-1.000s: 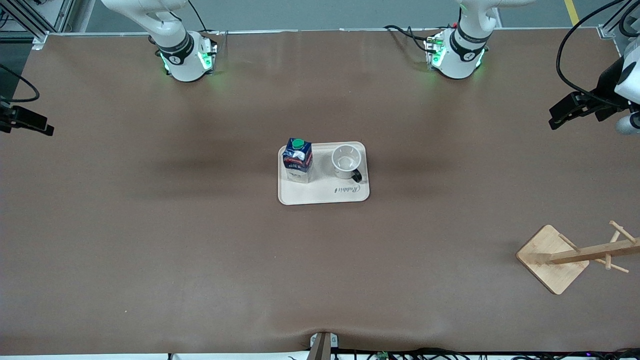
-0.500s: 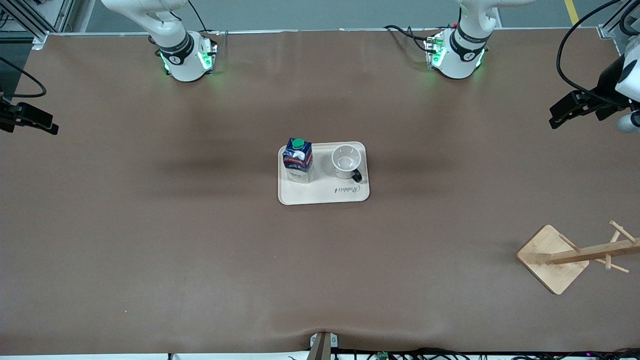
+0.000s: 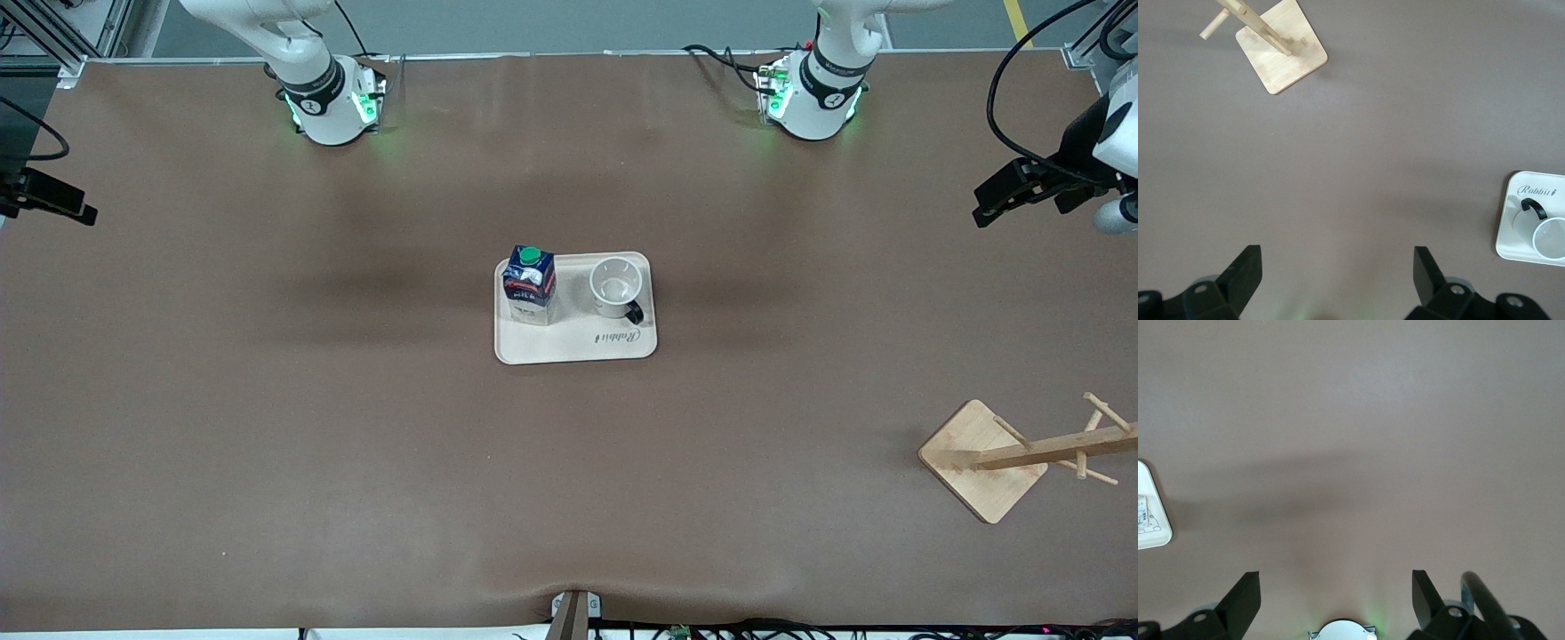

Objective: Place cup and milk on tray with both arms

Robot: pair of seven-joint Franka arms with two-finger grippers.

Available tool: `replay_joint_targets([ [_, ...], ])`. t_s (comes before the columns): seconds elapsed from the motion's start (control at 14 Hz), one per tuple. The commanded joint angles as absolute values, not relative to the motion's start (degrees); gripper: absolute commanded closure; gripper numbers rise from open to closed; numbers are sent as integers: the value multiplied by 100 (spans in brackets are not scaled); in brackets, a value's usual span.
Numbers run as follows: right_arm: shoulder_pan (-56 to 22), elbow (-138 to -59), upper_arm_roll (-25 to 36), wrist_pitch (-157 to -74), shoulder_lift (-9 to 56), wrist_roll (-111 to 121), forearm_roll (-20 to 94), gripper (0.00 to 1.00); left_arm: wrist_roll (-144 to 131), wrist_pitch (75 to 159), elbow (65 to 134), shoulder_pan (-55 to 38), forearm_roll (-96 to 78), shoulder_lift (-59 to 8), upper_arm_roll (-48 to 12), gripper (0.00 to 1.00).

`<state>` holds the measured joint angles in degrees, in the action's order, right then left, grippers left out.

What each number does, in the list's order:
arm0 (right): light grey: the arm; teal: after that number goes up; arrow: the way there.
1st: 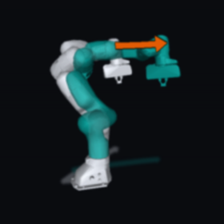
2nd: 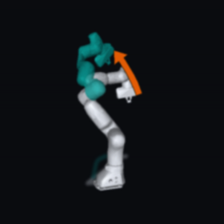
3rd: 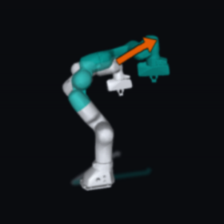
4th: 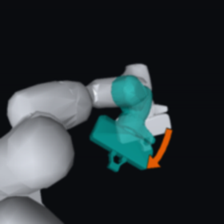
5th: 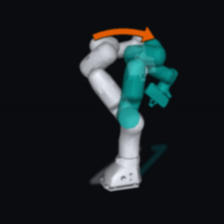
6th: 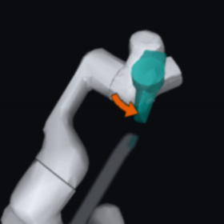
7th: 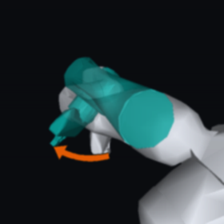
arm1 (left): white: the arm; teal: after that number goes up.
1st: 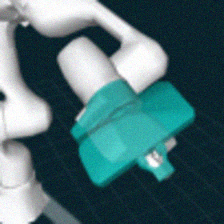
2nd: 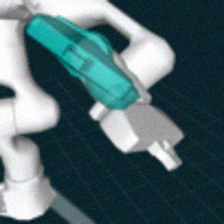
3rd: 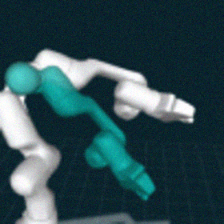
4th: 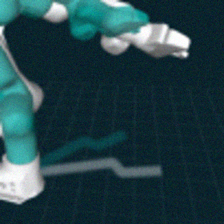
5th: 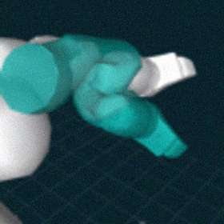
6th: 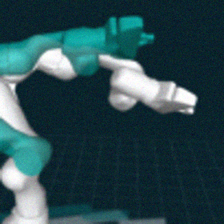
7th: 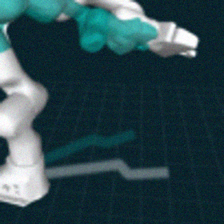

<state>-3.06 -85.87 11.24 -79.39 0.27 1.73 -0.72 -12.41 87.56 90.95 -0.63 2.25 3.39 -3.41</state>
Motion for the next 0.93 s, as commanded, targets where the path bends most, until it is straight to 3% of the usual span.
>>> replay_joint_targets([
  [0.0,-272,-8350,1116,-7595,26,70,78,0,-1143,8763,9158,-61,105,439,-369,0],
  [0.86,-343,-8394,1090,-7479,9,-211,79,0,-729,8684,8992,-70,97,369,-404,0],
])
